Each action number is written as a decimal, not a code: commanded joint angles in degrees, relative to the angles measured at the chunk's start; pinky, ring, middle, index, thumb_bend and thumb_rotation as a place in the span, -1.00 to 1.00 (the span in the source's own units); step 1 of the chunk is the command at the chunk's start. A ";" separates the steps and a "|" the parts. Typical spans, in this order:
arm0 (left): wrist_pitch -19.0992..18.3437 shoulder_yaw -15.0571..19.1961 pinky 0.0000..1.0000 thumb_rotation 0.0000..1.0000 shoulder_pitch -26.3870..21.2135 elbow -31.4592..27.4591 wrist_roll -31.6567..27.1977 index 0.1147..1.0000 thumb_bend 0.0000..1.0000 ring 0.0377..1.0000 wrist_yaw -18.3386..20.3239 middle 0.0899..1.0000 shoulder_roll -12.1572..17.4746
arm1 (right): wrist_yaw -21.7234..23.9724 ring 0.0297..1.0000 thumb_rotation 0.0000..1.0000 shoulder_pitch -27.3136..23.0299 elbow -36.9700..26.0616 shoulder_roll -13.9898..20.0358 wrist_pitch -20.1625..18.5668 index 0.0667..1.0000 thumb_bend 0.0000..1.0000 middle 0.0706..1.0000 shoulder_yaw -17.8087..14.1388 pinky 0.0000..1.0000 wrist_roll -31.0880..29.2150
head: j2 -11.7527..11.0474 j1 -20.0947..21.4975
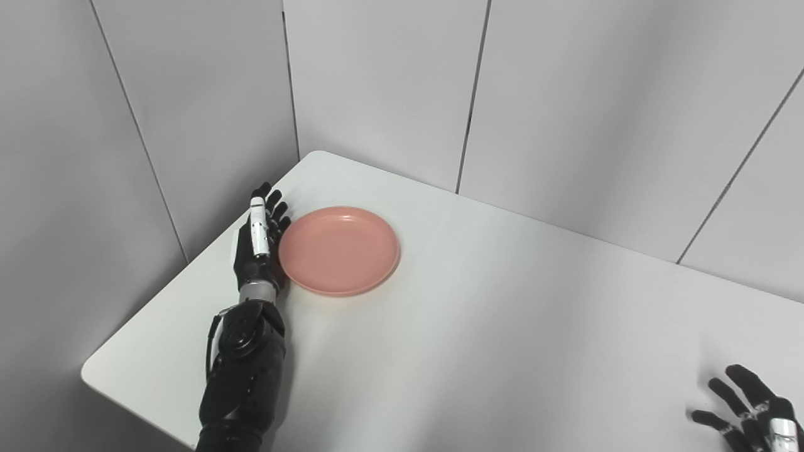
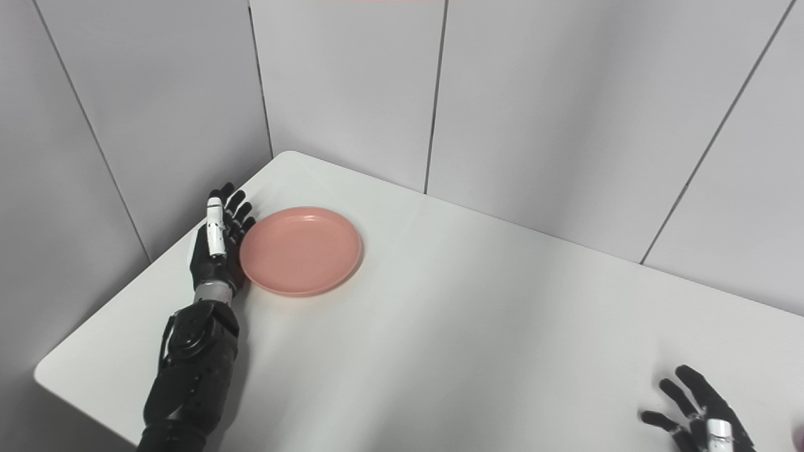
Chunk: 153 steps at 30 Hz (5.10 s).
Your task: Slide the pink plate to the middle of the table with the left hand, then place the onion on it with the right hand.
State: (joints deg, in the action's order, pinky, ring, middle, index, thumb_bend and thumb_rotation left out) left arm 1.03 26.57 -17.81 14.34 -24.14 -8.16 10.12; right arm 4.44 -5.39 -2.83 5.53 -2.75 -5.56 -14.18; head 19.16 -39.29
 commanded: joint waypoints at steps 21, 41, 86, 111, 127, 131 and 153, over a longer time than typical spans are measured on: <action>-4.12 -1.30 0.79 1.00 -4.46 4.87 -6.45 0.72 -0.33 0.78 7.97 0.76 3.30 | 0.19 0.49 0.48 0.53 -1.55 -0.13 -0.91 0.38 0.58 0.57 0.20 -0.04 0.09 | 0.88 1.13; -6.91 -6.12 0.77 1.00 -6.04 5.83 -4.60 0.67 -0.38 0.76 8.58 0.73 2.55 | -2.01 0.89 0.64 2.06 -4.31 -1.80 -2.62 0.81 0.46 0.93 0.90 0.76 2.47 | 3.49 5.77; -13.71 -13.74 0.76 1.00 -4.94 -1.79 -1.27 0.75 -0.29 0.76 9.62 0.77 -5.29 | -4.19 1.00 1.00 4.63 -15.48 -5.63 -10.50 1.00 -0.89 1.00 4.44 1.00 3.78 | 9.56 19.86; -15.19 -15.90 0.90 1.00 -0.56 -11.46 1.47 0.79 -0.24 0.89 6.31 0.86 -12.34 | -3.62 1.00 1.00 5.48 -12.75 -6.02 -6.62 1.00 -0.57 1.00 4.82 1.00 6.04 | 13.99 27.35; -18.20 -18.85 0.89 1.00 1.12 -15.11 1.29 0.83 -0.32 0.88 7.43 0.87 -14.07 | -4.47 1.00 1.00 5.32 -13.50 -8.24 -7.49 1.00 -0.39 1.00 6.01 1.00 8.31 | 17.89 33.62; -19.03 -19.75 0.88 1.00 1.84 -16.19 1.73 0.82 -0.30 0.86 7.08 0.87 -14.92 | -4.67 1.00 1.00 5.25 -13.73 -8.65 -7.44 1.00 -0.46 1.00 6.50 1.00 8.62 | 18.57 35.10; -19.97 -22.84 0.85 1.00 5.01 -17.29 1.42 0.82 -0.18 0.87 10.55 0.86 -15.80 | -6.71 0.97 1.00 3.72 -12.20 -11.81 -7.24 1.00 -0.51 1.00 8.67 1.00 11.85 | 22.26 48.66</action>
State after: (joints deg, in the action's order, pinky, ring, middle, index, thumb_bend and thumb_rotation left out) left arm -18.96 3.90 -12.90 -2.01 -21.97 1.22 -5.39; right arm -2.15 -0.04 -14.45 -5.41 -12.08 2.60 -2.74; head 41.31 8.87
